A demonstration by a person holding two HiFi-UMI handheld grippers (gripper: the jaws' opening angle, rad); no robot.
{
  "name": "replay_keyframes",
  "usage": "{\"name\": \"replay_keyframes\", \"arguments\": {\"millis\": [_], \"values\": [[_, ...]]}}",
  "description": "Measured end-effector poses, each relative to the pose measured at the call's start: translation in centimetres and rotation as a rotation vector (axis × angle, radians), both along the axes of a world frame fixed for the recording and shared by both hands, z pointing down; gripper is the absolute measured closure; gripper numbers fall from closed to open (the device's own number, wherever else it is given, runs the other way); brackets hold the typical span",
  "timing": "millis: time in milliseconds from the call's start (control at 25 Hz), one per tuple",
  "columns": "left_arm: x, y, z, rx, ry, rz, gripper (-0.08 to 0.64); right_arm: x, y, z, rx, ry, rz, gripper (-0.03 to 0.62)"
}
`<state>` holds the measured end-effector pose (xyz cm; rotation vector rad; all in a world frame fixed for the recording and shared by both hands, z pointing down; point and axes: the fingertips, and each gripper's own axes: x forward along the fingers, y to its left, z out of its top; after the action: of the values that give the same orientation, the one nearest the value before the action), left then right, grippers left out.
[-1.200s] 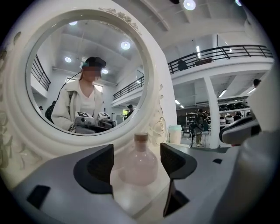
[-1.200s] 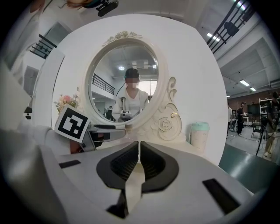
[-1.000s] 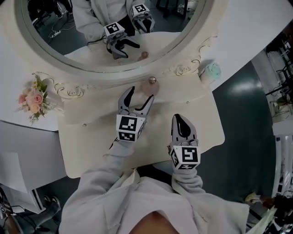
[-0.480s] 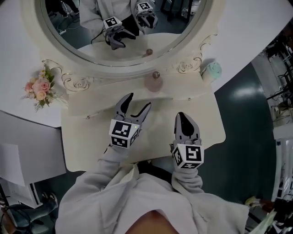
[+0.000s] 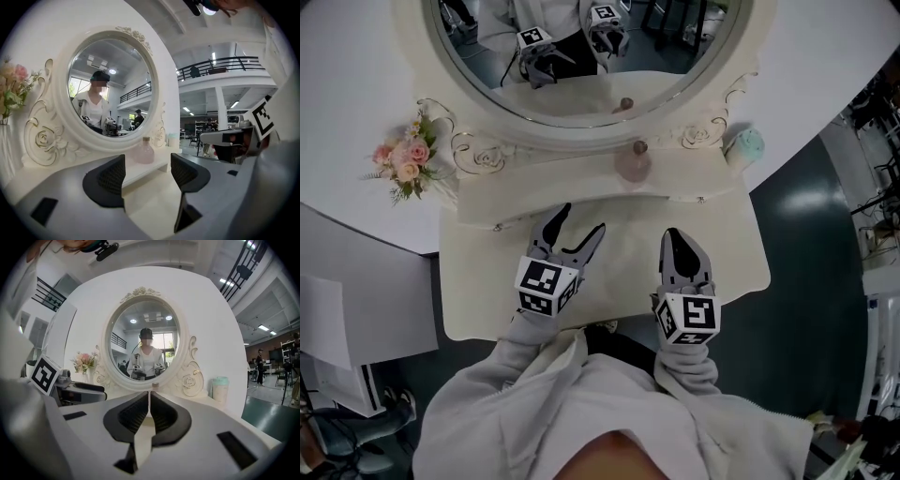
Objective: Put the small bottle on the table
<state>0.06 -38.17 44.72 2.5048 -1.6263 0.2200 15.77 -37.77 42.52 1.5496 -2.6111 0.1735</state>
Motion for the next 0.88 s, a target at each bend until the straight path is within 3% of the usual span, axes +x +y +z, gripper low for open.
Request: {"name": "replay_keyframes", "arguments": {"millis": [440,880], "values": [[-5.8,3.7,-0.7,-0.018,-0.03,-0.074,0.516,-3.7,1.3,-1.4,-0.003,-0.003,-0.015,0.555],[-9.1,6.1,-2.4,-0.05,-0.068,-0.057,0.537,-6.6,2.7,-3.4,0.011,0.011,-0.014,0.555]]}}
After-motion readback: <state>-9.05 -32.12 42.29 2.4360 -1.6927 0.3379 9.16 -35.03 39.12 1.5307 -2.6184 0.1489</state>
